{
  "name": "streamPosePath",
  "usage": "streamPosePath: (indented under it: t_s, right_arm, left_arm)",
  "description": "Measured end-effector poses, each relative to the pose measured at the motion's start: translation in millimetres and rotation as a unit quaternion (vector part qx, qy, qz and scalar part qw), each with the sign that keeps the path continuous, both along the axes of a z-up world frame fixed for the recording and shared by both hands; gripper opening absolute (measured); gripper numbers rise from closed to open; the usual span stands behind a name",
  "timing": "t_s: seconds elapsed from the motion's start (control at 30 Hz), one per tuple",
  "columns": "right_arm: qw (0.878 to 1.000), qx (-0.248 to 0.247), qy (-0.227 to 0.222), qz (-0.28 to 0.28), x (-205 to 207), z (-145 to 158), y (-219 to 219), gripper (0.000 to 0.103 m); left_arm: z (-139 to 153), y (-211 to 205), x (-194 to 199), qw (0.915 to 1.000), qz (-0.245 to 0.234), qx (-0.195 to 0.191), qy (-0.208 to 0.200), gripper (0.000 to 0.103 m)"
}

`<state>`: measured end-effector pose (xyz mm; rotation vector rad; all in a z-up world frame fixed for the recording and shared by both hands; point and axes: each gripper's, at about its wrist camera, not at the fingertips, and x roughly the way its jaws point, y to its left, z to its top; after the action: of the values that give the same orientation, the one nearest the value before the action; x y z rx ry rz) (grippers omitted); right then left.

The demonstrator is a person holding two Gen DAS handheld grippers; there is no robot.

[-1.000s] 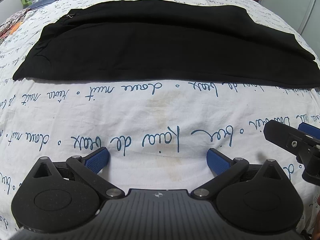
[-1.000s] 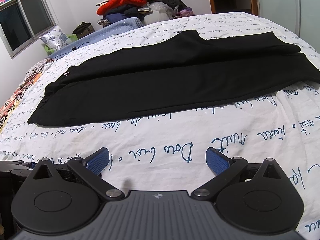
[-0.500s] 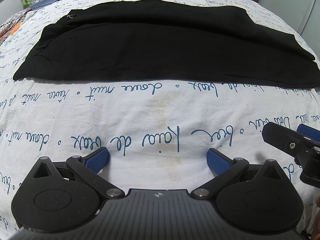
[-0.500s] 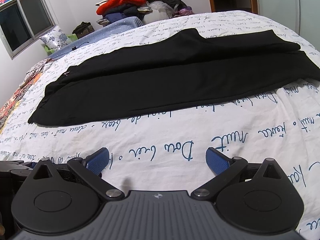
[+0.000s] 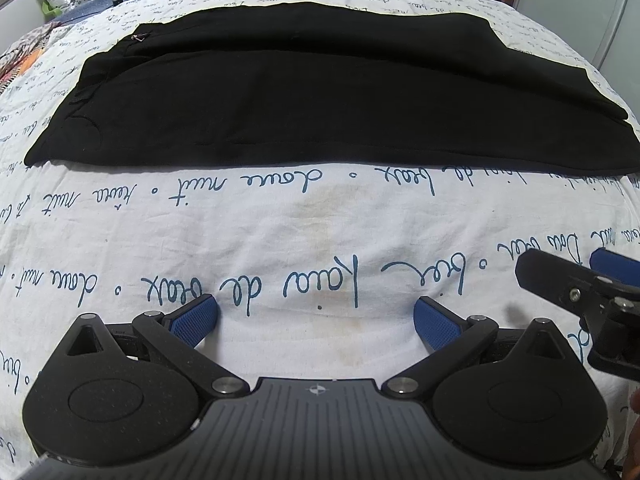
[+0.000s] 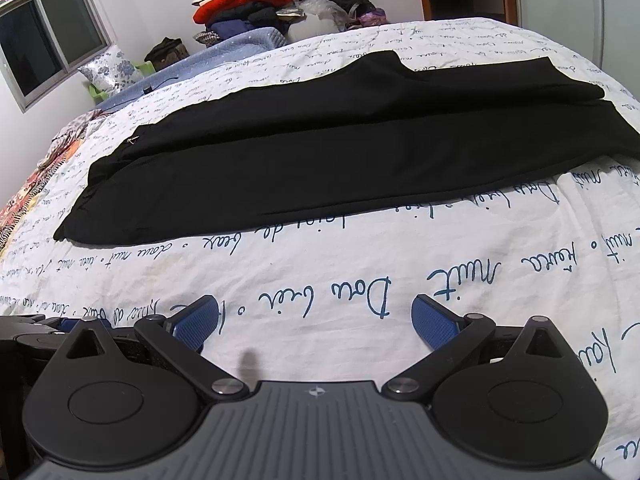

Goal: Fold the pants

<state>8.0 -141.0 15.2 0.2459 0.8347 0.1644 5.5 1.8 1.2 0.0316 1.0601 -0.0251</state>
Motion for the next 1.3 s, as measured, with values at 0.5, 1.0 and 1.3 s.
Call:
streamPosePath:
  t_s: [0.5,1.0,1.3]
  right_arm:
    - [0.991,-0.006,-0.102,0.089,88.9,66.4,-28.7,0.103]
    - [0.984,0.139,-0.018,0.114,233.9,53.3,-30.6,0.103]
    - [0.984,0.118,-0.003,0.136,264.1,38.7,-21.5,0.103]
  left_arm:
    - [94.2,148.3,172.1,0.9832,0.084,-0.059,-0.151,0.1]
    - [74.0,313.7,409.0,0.9712,0.082,-0.191,-0.116,0.099]
    - [11.4,316.6,420.8,0.9679,0.012,-0.239,-0.075,0.091]
